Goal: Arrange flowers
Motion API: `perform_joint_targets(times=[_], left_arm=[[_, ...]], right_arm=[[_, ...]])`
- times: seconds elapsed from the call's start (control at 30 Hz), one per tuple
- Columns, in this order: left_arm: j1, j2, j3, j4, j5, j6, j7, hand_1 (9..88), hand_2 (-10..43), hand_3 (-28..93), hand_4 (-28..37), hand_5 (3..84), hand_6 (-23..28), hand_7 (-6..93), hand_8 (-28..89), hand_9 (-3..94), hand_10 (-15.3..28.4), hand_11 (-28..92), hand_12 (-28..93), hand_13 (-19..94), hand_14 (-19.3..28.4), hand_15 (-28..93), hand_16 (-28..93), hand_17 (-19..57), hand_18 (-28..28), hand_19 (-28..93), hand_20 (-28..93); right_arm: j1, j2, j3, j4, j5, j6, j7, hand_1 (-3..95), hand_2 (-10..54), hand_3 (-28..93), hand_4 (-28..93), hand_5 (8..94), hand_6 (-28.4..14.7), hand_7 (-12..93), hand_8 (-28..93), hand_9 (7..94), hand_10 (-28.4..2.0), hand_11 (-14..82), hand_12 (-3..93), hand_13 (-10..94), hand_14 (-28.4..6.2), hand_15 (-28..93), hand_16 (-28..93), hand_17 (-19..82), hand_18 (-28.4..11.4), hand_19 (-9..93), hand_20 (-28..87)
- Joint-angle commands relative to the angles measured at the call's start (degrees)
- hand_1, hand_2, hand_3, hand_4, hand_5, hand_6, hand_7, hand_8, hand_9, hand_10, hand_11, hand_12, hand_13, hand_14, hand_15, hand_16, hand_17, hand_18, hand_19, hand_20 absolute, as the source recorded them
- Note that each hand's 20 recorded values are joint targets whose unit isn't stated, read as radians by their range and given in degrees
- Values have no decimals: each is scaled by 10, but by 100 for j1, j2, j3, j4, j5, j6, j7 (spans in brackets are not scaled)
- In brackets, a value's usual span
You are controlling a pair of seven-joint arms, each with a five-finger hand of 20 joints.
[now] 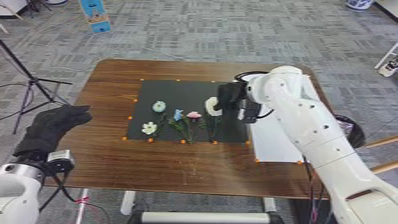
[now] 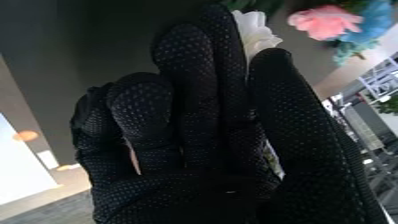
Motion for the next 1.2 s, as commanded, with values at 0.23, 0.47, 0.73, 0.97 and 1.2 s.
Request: perform_joint_targets(times=[0.23, 0.47, 0.73, 0.97, 1.2], left_arm=[[-104, 38, 84, 48, -19, -130, -63, 251, 97, 709, -282, 552, 35, 177, -67, 540, 132, 249, 189, 413, 166, 256, 39, 62, 125, 96, 206], [-120, 27, 84, 46, -14, -125, -31, 249, 93, 708, -277, 550, 36, 179, -67, 536, 132, 251, 189, 411, 165, 256, 39, 61, 125, 96, 206], [-141, 17, 116, 48, -11, -123, -13, 244, 80, 708, -271, 544, 37, 178, -66, 531, 132, 252, 188, 407, 164, 253, 39, 60, 125, 96, 206], [-100, -5, 103, 21, -11, -101, -13, 243, 78, 707, -271, 543, 36, 178, -67, 529, 132, 253, 188, 406, 165, 252, 40, 60, 125, 95, 206], [-18, -41, 57, 2, -19, -77, -12, 244, 78, 705, -270, 541, 37, 178, -67, 526, 131, 254, 186, 405, 165, 251, 40, 60, 126, 95, 206]], right_arm=[[36, -334, 280, 413, -571, 152, -140, 473, 81, 596, -178, 784, -4, 341, 19, 830, -136, 393, 318, 659, -166, 692, 440, 277, -267, 759, 651], [92, -431, 340, 514, -578, -123, -112, 442, 60, 623, -155, 786, 0, 311, 92, 827, -136, 391, 319, 656, -169, 690, 442, 272, -270, 758, 651], [154, -335, 266, 405, -360, -286, -30, 222, 22, 610, -141, 751, -22, 230, -63, 787, -163, 375, 317, 606, -199, 685, 444, 235, -282, 732, 664], [239, -96, 118, 214, -407, -334, -122, 202, 19, 608, -138, 754, -24, 224, -59, 788, -166, 371, 314, 601, -204, 685, 442, 232, -284, 727, 669], [390, 587, -66, -407, -939, -40, -534, 197, 22, 602, -140, 757, -25, 222, -57, 788, -168, 367, 314, 602, -207, 682, 440, 230, -284, 723, 670]])
